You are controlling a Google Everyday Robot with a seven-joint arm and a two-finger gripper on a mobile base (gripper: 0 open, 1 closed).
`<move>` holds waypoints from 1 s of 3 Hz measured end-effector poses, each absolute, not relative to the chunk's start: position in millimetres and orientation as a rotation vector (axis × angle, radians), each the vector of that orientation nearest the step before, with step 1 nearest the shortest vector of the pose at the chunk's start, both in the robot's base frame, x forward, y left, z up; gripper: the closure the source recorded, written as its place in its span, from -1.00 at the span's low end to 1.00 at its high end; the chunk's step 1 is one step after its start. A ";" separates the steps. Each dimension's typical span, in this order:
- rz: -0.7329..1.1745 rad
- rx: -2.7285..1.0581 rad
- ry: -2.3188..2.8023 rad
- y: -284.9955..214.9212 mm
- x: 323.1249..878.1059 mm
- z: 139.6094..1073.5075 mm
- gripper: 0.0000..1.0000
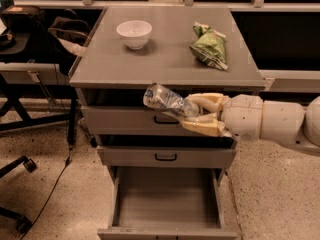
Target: Pick redbull can from bottom drawer and place on counter
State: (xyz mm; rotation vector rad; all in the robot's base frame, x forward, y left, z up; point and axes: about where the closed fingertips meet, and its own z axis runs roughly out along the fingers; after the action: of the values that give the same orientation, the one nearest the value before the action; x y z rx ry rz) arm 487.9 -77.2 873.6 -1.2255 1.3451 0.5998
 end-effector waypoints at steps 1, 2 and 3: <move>0.600 -1.225 1.345 -77.2 487.9 873.6 1.00; 0.601 -1.208 1.319 -72.5 502.2 876.7 1.00; 0.577 -1.190 1.263 -62.5 545.0 887.0 1.00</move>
Offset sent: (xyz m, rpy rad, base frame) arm 0.0371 0.0068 0.0076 0.0631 -0.0481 -0.0121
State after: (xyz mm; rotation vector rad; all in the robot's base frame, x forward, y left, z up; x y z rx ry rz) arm 545.0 -62.5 887.0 -1.1900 1.2630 0.5773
